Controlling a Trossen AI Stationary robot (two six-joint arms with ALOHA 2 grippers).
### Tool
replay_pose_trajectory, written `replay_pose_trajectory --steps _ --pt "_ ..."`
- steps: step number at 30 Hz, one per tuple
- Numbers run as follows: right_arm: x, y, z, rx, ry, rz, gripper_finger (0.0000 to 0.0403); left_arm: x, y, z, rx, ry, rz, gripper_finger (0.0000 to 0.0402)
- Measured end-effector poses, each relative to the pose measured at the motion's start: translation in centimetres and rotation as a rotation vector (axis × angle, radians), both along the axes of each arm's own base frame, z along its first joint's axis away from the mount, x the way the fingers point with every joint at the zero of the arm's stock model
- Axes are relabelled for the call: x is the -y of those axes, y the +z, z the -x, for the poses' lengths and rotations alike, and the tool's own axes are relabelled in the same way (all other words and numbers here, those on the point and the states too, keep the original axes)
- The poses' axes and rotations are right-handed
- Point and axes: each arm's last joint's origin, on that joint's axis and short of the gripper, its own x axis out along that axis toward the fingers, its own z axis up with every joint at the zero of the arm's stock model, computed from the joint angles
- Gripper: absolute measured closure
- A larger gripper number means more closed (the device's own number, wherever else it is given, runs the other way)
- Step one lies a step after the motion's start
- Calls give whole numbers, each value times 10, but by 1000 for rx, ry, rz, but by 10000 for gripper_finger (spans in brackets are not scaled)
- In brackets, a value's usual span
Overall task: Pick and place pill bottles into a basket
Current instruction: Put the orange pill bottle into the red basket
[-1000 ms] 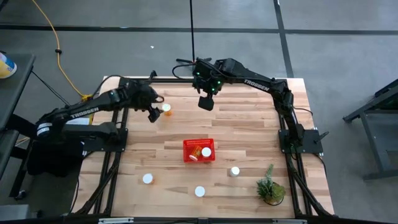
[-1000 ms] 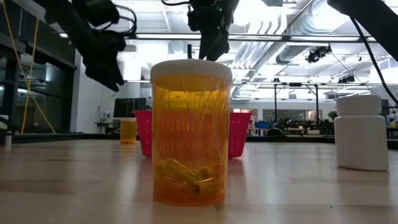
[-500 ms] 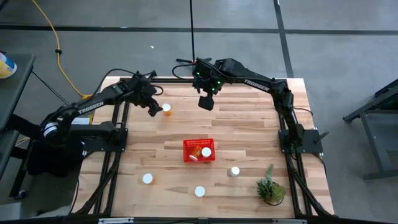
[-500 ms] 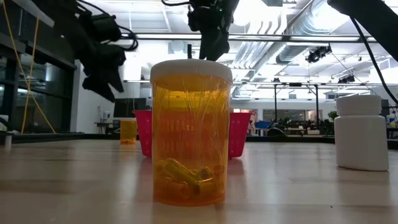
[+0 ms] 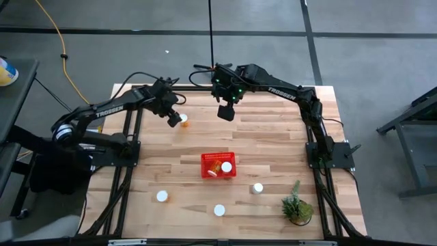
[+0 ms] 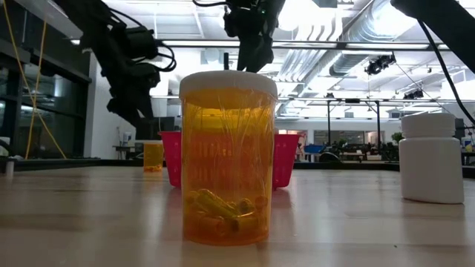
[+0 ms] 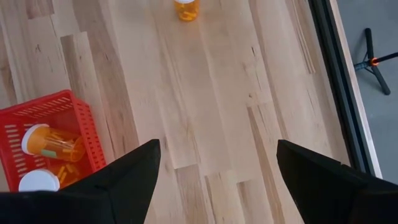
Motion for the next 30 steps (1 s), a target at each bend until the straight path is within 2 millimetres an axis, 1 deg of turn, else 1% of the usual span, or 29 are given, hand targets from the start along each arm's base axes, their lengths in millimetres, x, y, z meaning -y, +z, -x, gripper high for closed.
replay_pose_trajectory --steps 6,14,27,30 --pt "0 0 0 0 -8 -4 91 -7 -4 -7 -41 -2 19 48" --pt "0 0 1 -8 -23 -13 91 -14 -1 -15 -38 -2 -2 48" --pt "0 -1 1 -16 -59 -7 91 -16 -16 -19 -89 7 87 48" --pt "0 -1 2 -18 -62 -2 91 -15 -19 -24 -83 -5 88 48"
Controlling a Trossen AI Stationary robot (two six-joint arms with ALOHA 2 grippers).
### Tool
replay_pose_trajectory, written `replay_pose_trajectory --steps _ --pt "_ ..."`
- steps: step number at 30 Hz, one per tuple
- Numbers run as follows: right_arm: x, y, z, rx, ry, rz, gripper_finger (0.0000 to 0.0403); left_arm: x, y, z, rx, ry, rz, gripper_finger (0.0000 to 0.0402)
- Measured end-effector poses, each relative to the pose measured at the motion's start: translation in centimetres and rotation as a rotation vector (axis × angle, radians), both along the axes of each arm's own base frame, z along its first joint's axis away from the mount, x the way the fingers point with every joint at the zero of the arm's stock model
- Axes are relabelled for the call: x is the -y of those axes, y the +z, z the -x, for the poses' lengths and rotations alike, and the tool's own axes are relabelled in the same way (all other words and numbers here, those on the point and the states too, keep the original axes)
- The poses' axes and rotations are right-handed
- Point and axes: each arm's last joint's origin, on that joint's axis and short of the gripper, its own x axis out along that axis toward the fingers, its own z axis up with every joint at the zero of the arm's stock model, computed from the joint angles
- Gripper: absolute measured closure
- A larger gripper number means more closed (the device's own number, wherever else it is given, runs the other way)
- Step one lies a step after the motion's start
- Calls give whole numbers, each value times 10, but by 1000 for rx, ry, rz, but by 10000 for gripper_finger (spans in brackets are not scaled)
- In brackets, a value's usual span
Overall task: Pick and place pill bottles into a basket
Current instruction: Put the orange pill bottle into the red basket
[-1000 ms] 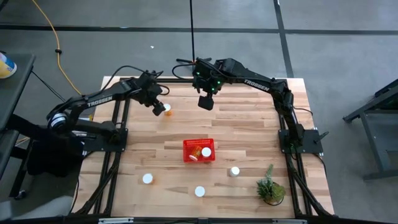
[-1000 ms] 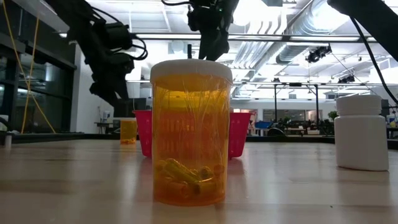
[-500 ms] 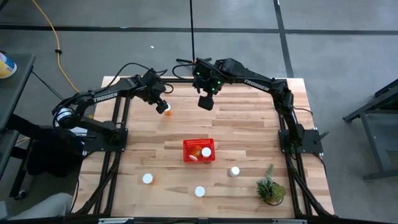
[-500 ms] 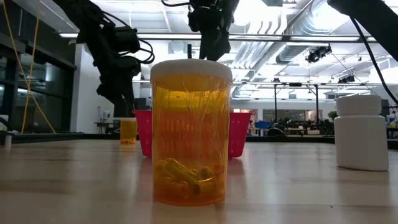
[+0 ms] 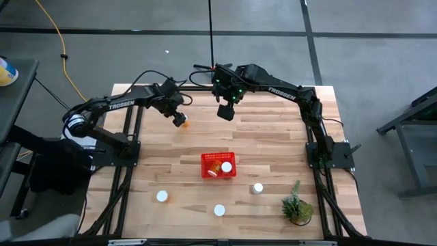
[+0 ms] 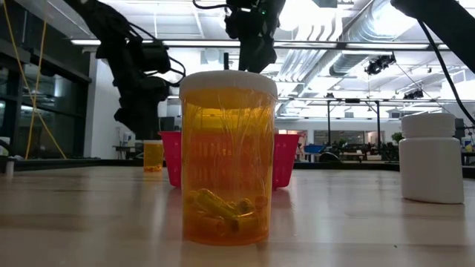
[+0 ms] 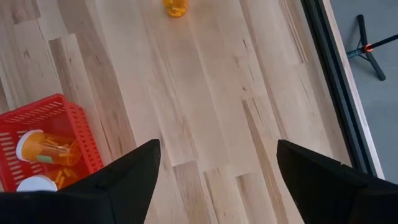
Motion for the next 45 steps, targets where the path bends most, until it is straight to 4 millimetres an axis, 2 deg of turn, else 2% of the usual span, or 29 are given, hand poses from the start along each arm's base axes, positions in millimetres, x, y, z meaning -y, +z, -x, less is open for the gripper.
replay_pose_trajectory --steps 7,13,17,26,45 --pt "0 0 0 1 -7 -2 91 6 1 -9 8 -12 -36 48" --pt "0 0 0 2 -18 -7 91 2 2 -9 -7 18 -98 48" --pt "0 0 0 2 -18 -7 91 3 1 -10 -8 15 -96 48" --pt "0 0 0 2 -21 -7 91 6 -15 -19 -73 -39 -76 48" --pt "0 0 0 2 -22 -6 91 3 -17 -20 -87 -43 -110 48"
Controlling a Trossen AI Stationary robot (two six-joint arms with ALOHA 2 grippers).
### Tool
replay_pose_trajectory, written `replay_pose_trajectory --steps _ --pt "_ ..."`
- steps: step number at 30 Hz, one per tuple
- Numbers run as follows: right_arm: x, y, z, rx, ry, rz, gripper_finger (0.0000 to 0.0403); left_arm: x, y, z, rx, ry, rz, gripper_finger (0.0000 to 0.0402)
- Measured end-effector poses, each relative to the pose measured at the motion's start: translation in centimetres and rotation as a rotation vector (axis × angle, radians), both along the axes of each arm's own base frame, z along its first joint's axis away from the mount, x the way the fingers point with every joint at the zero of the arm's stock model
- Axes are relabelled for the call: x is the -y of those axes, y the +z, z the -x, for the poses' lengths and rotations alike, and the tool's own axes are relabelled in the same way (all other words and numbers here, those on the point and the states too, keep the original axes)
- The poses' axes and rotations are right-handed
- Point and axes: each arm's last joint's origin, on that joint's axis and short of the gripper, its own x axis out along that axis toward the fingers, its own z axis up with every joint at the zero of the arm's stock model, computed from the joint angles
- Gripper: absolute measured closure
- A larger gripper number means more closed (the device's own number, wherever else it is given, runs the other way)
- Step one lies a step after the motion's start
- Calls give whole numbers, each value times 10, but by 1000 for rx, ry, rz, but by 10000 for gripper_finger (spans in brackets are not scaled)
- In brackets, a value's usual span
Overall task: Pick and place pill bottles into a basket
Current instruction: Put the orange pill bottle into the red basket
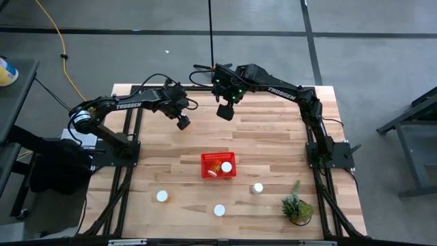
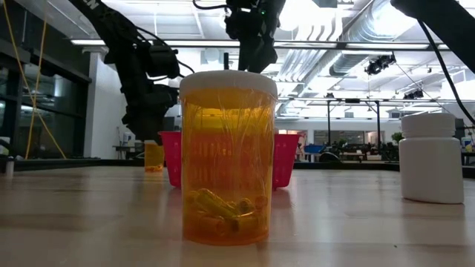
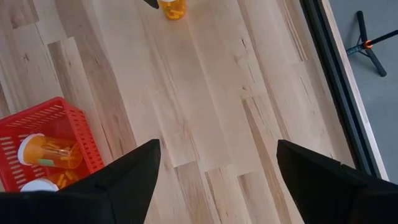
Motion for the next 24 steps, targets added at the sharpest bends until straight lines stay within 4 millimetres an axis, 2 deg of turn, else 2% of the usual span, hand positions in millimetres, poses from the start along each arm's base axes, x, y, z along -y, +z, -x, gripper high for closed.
replay_pose_trajectory --steps 12,24 --pt "0 0 0 -1 -1 1 91 3 -1 1 20 -27 70 53" --pt "0 0 0 0 -7 -1 91 4 -1 0 32 -35 86 140"
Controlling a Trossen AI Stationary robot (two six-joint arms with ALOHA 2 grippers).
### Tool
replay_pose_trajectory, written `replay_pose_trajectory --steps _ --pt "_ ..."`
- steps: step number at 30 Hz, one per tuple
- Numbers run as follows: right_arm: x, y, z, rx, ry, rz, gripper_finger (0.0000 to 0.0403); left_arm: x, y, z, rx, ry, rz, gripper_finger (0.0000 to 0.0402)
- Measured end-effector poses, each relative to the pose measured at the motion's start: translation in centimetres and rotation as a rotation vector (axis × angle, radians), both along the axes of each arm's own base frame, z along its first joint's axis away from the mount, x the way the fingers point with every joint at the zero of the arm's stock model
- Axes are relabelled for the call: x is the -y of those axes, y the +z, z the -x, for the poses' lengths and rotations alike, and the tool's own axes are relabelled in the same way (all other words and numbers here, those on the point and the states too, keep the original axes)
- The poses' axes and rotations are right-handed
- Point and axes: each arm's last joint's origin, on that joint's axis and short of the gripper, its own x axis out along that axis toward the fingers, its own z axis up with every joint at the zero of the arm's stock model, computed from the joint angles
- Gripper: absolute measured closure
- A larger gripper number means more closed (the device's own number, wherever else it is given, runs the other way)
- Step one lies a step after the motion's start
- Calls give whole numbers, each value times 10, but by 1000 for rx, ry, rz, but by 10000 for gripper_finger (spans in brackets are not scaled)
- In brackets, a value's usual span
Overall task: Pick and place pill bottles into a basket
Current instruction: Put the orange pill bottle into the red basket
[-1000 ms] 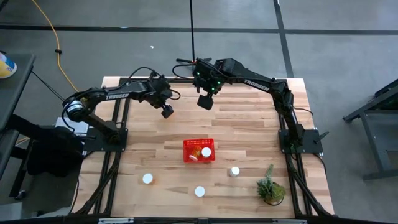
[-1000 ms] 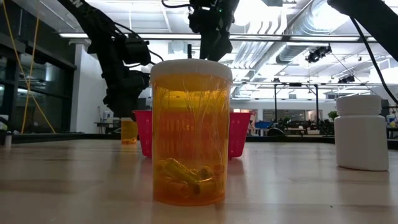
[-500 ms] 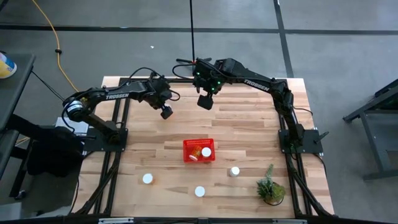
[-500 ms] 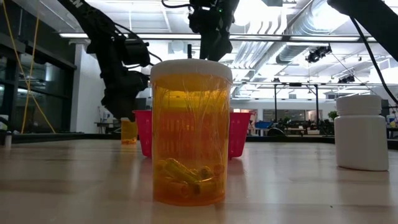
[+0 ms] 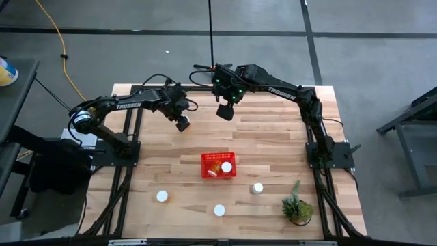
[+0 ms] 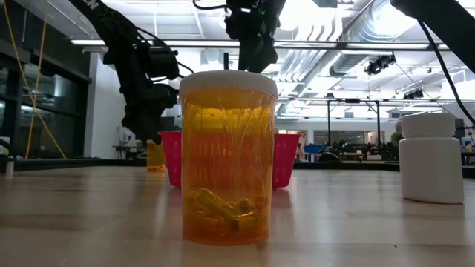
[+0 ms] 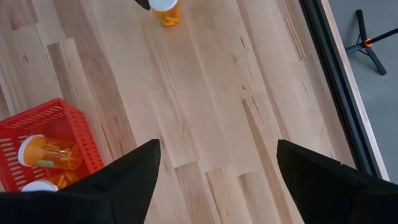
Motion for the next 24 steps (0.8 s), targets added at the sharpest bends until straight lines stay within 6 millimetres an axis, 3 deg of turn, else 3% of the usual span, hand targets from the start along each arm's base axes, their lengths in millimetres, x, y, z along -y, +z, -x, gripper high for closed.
replay_pose_trajectory --steps 5,12,24 --pt "0 0 0 1 -4 -2 91 0 0 0 11 -12 11 170" --pt "0 0 0 1 -4 -3 91 1 0 0 10 -32 6 155" --pt "1 0 0 0 -7 -2 91 0 0 -1 10 -40 -8 167"
